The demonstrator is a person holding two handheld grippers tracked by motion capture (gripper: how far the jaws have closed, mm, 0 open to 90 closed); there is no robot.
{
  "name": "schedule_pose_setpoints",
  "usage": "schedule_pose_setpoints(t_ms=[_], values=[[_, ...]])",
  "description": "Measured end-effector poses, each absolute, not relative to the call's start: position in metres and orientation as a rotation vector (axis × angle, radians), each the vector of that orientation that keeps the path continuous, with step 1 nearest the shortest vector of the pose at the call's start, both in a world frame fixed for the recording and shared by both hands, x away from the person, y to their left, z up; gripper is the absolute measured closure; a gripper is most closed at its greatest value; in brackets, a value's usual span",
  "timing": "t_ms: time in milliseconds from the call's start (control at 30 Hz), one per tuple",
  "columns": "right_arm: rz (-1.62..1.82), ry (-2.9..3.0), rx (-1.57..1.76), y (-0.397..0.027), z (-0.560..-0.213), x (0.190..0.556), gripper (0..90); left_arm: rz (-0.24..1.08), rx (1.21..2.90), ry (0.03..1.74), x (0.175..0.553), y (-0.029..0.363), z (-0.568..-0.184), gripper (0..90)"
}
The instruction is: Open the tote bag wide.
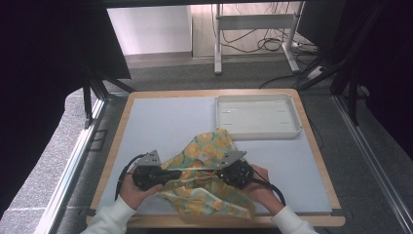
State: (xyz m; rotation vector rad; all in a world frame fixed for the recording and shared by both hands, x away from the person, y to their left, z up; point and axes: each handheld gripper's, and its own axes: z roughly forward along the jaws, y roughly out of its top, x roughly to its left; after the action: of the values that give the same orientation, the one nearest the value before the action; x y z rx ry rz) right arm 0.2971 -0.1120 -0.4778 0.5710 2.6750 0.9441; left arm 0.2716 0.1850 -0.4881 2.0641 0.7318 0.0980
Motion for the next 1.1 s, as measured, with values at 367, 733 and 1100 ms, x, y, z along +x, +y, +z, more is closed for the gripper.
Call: schedule_pose_setpoints(t_ms=[367, 733, 1100], values=[[1.065, 2.558, 0.539, -0.118, -0.442, 0.295, 88.7, 0.113, 2.029, 0.727, 0.271, 0.186, -0.481, 90.0], [1.112, 2.487, 0.518, -0.108, -0.413, 0.317, 88.9, 0.155, 1.979, 0.729, 0.280, 0.190, -0.463, 90.0], [1.135, 2.447, 0.565, -0.102, -0.405, 0.343, 88.9, 0.181, 1.964, 0.751, 0.297, 0.189, -0.453, 90.0]])
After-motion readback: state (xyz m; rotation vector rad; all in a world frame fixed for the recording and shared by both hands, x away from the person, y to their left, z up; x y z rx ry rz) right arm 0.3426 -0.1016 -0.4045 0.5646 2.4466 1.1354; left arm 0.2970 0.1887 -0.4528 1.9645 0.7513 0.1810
